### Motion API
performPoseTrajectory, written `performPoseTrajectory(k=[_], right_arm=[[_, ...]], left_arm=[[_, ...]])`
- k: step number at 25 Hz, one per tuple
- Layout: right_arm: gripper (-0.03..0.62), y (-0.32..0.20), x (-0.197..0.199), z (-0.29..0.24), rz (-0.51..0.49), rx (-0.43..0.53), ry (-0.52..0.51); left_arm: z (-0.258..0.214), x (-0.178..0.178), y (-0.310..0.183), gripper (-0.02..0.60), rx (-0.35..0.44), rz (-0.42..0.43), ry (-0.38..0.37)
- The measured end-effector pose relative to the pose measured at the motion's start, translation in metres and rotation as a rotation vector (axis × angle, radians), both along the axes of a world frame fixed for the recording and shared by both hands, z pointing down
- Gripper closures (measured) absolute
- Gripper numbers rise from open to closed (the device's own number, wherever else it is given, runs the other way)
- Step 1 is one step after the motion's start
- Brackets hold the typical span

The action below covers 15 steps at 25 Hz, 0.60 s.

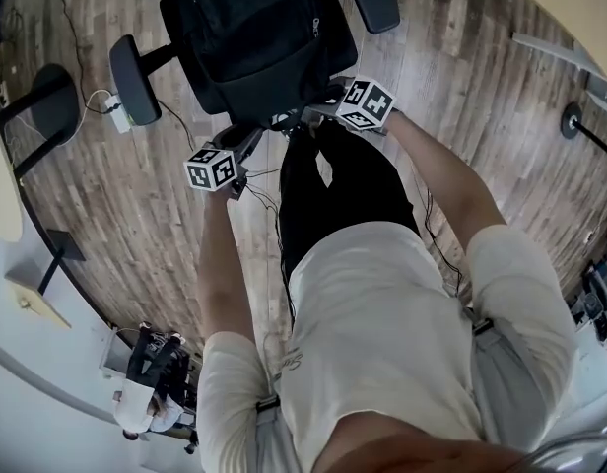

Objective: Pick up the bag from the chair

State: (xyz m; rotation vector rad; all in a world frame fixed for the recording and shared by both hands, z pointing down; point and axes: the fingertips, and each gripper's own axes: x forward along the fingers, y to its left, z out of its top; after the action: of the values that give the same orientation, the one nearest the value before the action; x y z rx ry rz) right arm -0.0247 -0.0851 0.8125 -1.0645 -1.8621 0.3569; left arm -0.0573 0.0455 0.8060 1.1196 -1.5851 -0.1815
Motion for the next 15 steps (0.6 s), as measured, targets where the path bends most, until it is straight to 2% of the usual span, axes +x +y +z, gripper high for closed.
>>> performPoseTrajectory(k=[4,9,12,15], right_arm=[[0.528,-0.007,-0.027,-0.032,0.044,-0.049,-0.045],[0.533,-0.016,-0.062,-0.064,0.110,-0.066,-0.088],[0.533,-0.018,-0.084,-0.084,0.164,-0.069,-0.094],[0.529,-0.021,-0.100,-0.099,0.200,-0.050,-0.085]], left_arm=[[-0.035,-0.025,-0.009,0.434,0.073,-0.040,-0.017],[-0.068,-0.060,-0.020,0.444,0.156,-0.002,-0.058],[-0.087,-0.078,-0.023,0.456,0.226,0.009,-0.062],[-0.100,-0.093,-0.030,0.466,0.262,0.029,-0.059]])
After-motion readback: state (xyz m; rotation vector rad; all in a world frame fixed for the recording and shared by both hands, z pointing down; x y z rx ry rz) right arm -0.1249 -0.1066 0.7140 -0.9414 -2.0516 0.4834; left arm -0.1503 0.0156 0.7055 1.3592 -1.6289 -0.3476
